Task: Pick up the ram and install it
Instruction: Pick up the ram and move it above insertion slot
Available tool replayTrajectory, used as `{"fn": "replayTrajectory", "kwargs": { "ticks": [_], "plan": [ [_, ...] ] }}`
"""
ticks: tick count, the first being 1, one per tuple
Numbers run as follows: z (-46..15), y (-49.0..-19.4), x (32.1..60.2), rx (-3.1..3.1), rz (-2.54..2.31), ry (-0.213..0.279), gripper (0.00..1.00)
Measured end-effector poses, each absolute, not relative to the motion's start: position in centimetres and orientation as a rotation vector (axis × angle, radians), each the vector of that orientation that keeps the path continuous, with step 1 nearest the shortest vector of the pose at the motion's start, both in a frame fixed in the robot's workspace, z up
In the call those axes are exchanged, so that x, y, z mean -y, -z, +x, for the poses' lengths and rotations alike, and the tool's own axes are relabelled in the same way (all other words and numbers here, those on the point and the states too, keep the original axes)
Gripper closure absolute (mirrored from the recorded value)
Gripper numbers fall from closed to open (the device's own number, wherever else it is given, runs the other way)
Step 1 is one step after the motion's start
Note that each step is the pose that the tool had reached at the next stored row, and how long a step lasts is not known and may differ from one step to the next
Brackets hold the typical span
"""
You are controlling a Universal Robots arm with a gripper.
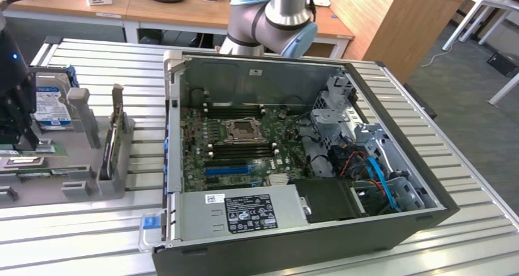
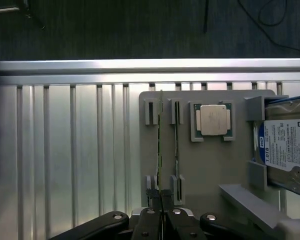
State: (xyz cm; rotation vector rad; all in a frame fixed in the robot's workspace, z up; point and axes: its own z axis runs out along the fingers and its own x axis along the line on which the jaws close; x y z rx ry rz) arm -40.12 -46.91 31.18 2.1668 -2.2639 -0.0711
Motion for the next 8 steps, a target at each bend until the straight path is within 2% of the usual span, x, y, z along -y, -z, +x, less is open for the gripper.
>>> {"fn": "replayTrajectory", "kwargs": {
  "ticks": [8],
  "plan": [
    [-40.1,-34.1,46.9,2.265,2.166,0.071,0.88]
  ]
}}
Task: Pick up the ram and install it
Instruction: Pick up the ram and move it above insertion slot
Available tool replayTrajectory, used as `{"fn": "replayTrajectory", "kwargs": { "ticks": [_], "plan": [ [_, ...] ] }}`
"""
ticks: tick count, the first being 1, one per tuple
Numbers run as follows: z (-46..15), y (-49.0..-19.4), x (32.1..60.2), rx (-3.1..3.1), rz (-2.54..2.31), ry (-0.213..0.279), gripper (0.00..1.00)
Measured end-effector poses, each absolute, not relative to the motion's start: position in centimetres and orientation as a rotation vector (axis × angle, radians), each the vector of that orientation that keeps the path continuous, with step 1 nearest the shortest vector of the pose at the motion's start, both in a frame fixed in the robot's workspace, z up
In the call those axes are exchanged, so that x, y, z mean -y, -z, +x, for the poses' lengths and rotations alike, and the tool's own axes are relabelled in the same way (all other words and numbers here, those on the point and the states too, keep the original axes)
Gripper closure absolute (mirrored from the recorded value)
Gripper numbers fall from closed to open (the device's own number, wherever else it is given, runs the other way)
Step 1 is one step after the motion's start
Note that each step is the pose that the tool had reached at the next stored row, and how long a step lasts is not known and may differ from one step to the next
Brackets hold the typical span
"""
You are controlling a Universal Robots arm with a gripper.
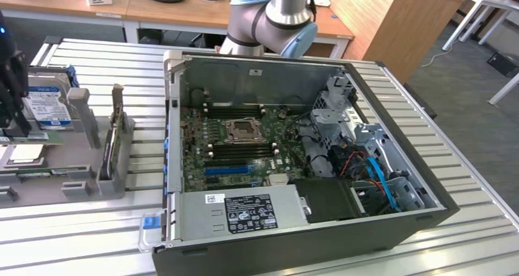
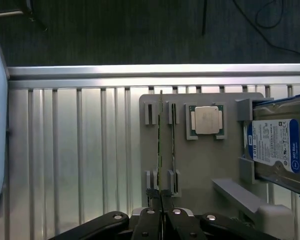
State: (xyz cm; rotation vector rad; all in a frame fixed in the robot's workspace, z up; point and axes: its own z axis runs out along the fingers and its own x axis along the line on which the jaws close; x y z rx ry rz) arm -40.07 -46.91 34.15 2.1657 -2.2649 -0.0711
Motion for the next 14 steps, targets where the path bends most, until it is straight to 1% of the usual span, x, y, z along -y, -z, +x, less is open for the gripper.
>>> {"fn": "replayTrajectory", "kwargs": {
  "ticks": [14],
  "plan": [
    [-40.0,-38.8,46.9,2.265,2.166,0.071,0.88]
  ]
}}
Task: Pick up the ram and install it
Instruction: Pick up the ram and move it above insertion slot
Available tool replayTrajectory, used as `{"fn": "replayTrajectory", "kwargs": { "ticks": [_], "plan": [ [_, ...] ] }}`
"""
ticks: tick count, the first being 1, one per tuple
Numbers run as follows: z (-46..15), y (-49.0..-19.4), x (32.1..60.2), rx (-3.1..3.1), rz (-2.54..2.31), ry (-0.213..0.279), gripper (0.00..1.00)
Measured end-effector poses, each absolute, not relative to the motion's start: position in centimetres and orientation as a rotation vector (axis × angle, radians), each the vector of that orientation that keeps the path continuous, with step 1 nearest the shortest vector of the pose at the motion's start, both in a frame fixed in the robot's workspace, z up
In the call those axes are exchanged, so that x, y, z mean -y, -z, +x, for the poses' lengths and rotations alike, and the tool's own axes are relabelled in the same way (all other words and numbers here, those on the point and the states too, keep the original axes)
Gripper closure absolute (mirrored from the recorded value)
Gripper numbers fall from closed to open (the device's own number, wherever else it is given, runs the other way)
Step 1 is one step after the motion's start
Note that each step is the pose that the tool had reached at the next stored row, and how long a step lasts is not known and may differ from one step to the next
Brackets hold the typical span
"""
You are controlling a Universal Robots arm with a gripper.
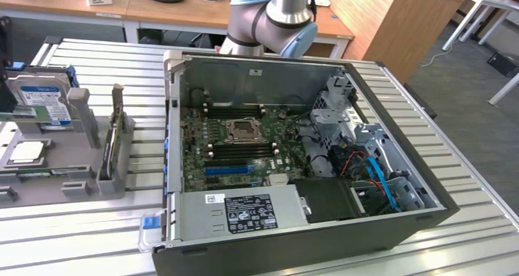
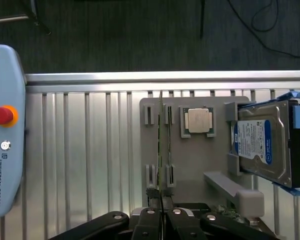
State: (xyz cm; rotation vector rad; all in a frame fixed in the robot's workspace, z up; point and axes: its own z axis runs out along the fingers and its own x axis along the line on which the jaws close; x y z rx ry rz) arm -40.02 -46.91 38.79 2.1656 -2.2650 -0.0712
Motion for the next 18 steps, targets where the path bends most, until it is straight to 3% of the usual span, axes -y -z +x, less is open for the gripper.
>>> {"fn": "replayTrajectory", "kwargs": {
  "ticks": [18],
  "plan": [
    [-40.0,-43.7,46.9,2.265,2.166,0.071,0.88]
  ]
}}
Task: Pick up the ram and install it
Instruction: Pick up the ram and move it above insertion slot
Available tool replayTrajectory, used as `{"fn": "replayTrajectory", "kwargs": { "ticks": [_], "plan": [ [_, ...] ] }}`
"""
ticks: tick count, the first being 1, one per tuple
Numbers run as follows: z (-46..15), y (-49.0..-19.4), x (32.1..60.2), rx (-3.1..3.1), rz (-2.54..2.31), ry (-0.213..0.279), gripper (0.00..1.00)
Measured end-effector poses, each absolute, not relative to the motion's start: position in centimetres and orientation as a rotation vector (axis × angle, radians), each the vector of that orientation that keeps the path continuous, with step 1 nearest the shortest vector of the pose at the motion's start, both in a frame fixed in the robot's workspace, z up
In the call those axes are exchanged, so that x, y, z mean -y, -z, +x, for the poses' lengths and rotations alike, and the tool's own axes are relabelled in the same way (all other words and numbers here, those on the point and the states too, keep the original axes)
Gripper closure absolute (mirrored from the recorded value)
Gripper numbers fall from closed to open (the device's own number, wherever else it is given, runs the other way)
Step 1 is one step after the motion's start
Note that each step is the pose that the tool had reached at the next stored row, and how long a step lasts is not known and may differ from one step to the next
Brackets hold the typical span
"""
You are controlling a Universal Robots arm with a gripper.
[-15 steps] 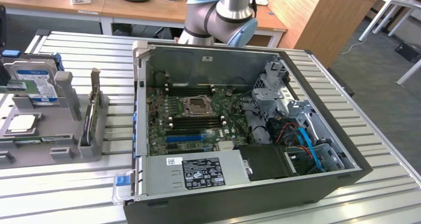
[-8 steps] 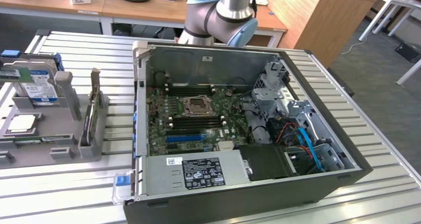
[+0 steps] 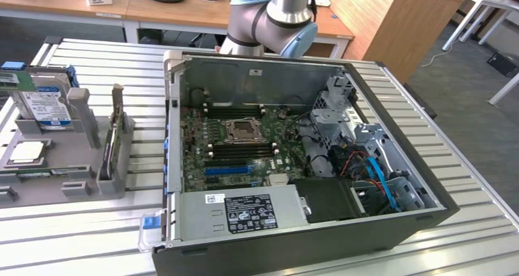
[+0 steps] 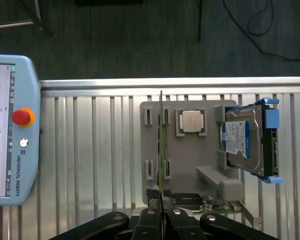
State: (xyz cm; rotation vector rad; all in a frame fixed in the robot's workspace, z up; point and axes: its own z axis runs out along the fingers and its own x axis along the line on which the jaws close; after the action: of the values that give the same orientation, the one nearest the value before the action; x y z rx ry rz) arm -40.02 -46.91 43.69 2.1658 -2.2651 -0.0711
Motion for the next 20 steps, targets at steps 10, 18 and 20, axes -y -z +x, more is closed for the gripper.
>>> {"fn": "replayTrajectory", "kwargs": {
  "ticks": [10,18,20],
  "plan": [
    [-39.3,-43.7,46.9,2.265,2.166,0.071,0.88],
    [-37.3,-43.7,46.9,2.265,2.166,0.071,0.88],
    [-36.7,-43.7,46.9,2.265,2.166,0.071,0.88]
  ]
}}
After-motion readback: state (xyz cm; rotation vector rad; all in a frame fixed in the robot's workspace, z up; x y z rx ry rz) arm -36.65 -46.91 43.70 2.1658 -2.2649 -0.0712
